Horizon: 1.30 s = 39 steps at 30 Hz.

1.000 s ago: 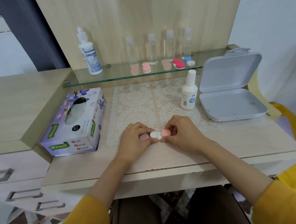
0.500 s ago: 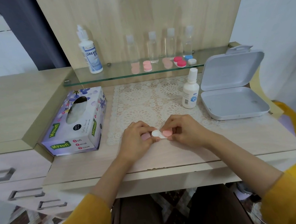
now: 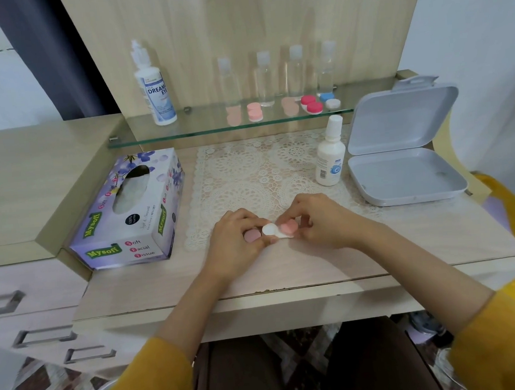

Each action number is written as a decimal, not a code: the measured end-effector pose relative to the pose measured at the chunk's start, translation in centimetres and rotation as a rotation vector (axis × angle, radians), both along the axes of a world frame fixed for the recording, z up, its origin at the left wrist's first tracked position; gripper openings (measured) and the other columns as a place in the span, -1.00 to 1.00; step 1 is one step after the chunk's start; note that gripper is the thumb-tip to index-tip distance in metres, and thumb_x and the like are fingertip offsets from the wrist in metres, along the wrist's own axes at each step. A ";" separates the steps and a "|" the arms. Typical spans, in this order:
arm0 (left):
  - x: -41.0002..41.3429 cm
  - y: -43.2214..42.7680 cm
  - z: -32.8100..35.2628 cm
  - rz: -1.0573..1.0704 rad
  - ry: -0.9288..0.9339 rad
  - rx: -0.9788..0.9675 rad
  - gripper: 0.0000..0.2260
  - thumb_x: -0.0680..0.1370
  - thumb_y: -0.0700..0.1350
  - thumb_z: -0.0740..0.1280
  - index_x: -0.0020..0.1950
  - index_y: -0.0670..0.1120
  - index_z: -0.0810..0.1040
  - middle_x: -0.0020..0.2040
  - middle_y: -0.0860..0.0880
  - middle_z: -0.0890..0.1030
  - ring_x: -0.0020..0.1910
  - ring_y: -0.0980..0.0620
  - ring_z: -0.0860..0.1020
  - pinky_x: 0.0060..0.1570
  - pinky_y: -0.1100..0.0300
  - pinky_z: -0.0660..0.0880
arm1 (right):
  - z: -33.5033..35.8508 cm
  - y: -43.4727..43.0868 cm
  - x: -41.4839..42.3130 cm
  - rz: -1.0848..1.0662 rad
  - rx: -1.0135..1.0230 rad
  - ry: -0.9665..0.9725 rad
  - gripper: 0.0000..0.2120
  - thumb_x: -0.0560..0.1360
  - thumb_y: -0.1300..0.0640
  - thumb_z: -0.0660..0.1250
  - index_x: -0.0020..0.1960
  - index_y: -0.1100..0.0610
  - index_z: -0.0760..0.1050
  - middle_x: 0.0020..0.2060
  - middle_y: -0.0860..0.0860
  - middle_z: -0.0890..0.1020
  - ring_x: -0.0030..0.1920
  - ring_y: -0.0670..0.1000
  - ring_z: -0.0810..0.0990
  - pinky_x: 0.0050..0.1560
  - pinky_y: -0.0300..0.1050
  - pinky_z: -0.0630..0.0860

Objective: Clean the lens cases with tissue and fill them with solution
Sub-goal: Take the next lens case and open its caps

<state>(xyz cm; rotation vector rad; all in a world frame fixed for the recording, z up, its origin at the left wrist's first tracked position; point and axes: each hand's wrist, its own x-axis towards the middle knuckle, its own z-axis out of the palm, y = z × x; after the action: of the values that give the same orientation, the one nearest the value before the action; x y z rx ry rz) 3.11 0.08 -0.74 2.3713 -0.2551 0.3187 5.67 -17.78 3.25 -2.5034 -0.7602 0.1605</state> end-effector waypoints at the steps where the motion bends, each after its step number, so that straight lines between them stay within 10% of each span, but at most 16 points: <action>1: 0.0 0.0 -0.1 -0.001 -0.003 -0.001 -0.76 0.30 0.11 0.41 -0.09 0.07 0.67 -0.16 0.13 0.55 -0.08 0.06 0.47 -0.06 0.26 0.36 | 0.1 0.1 0.0 0.007 0.007 -0.002 -0.74 0.42 0.27 0.29 0.03 0.06 0.63 -0.19 0.08 0.54 -0.35 -0.11 0.40 -0.20 -0.16 0.41; 39: -0.1 0.1 -0.1 0.011 0.004 -0.008 -0.78 0.37 -0.02 0.49 0.00 0.04 0.66 -0.10 0.07 0.57 -0.04 0.06 0.48 0.00 0.20 0.39 | -1.4 -2.4 -0.4 -0.241 -0.027 -0.102 -0.72 0.36 0.02 0.42 0.05 0.07 0.58 -0.12 -0.08 0.48 -0.08 -0.06 0.41 -0.11 -0.20 0.29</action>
<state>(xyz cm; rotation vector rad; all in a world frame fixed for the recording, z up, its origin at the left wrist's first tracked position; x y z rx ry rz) 2.97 0.15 -0.83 2.3656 -0.2382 0.3198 5.27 -20.22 1.86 -2.6201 -0.4911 -0.0427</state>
